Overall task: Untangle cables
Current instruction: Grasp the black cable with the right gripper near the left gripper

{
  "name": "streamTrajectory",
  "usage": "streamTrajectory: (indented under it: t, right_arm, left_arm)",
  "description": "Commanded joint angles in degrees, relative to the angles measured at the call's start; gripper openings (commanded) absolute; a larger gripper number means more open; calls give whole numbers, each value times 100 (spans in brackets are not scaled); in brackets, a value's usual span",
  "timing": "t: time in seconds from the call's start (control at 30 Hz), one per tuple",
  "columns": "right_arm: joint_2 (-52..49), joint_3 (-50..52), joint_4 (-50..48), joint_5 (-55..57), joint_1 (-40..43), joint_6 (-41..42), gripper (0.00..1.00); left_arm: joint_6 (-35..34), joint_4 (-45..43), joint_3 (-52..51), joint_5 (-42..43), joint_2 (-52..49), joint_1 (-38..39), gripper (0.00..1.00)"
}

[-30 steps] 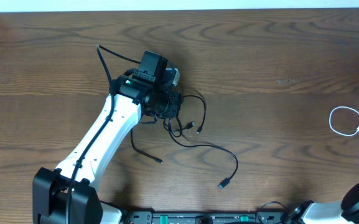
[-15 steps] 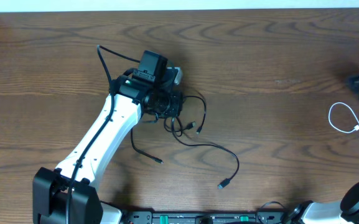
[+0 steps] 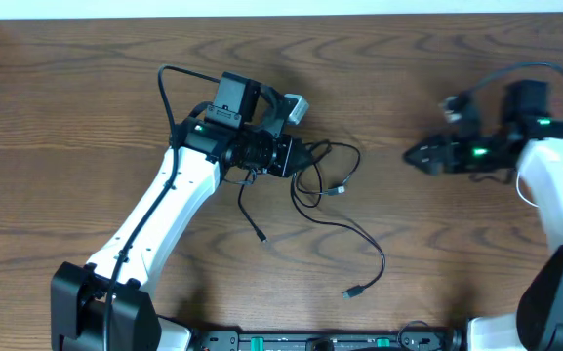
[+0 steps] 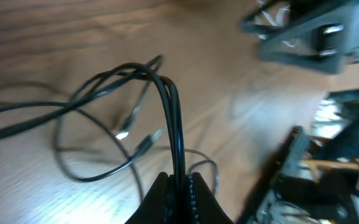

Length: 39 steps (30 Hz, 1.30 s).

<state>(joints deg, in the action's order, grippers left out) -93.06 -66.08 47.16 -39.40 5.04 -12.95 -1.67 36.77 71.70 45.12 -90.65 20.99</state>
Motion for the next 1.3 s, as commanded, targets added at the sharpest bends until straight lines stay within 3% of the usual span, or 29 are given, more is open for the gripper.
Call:
streamTrajectory:
  t: [0.0,0.27,0.57,0.67,0.8,0.93,1.27]
  right_arm:
    - [13,223,-494,-87,-481,-251,75]
    - [13,756,-2269,979,-1458,315,80]
    - [13,883,-2245,990,-1873,306,71]
    - [13,883,-1928,988,-1891,306,81]
    - [13,883,-1419,883,-1891,304,84]
    - [13,883,-1261,953,-1888,304,85]
    - [13,883,-1366,706,-1902,306,91]
  left_arm:
    - [105,-17,136,1010,-22,-24,7]
    - [105,-24,133,2138,-20,-24,7]
    - [107,-24,133,2103,-22,-31,7]
    - [103,17,133,1567,-22,-35,8]
    - [96,170,133,435,-22,-35,8]
    - [-44,291,133,-173,-22,-35,8]
    - [-83,437,129,-422,-22,-35,8]
